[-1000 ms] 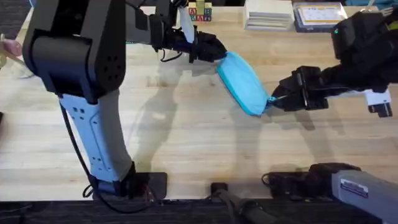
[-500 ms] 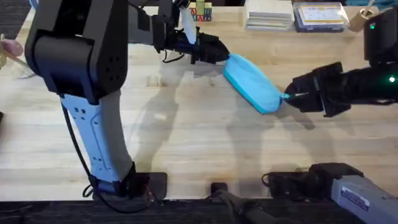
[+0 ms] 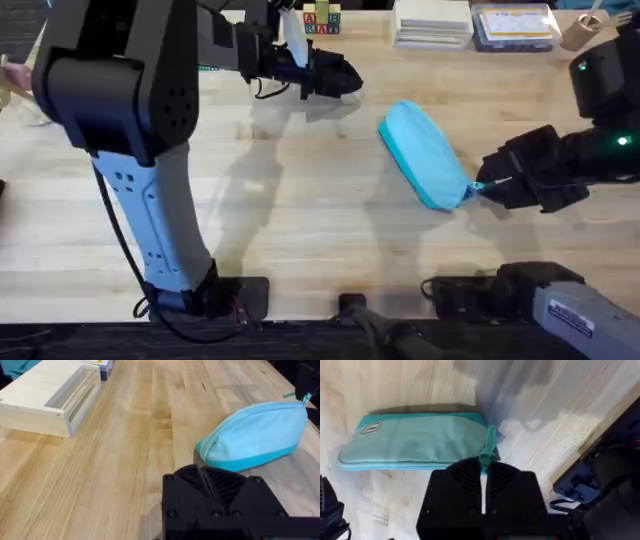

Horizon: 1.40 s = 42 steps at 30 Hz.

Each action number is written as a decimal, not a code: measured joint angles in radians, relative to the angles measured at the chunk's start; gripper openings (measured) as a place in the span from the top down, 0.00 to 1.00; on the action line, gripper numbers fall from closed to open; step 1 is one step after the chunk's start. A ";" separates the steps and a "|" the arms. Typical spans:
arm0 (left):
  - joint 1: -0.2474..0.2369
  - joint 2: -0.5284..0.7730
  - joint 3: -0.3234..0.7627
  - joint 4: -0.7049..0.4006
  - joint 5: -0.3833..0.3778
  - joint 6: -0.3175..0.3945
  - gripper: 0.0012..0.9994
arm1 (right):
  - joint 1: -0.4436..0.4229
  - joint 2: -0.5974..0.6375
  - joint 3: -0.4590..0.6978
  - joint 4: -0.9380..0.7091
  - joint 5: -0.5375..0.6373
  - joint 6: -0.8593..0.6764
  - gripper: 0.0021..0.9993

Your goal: Unzip the bag, pick up the pens from the table one at a time and place them inside, then zip the bag closed.

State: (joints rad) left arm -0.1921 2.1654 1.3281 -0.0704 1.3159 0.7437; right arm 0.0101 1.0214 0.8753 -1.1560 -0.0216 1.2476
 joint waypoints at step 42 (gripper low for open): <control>-0.002 0.000 0.011 0.164 -0.003 -0.003 0.01 | 0.000 0.005 -0.002 -0.001 0.007 0.000 0.97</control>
State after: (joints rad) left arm -0.1936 2.1654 1.3391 0.0935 1.3125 0.7406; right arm 0.0101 1.0260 0.8730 -1.1572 -0.0148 1.2476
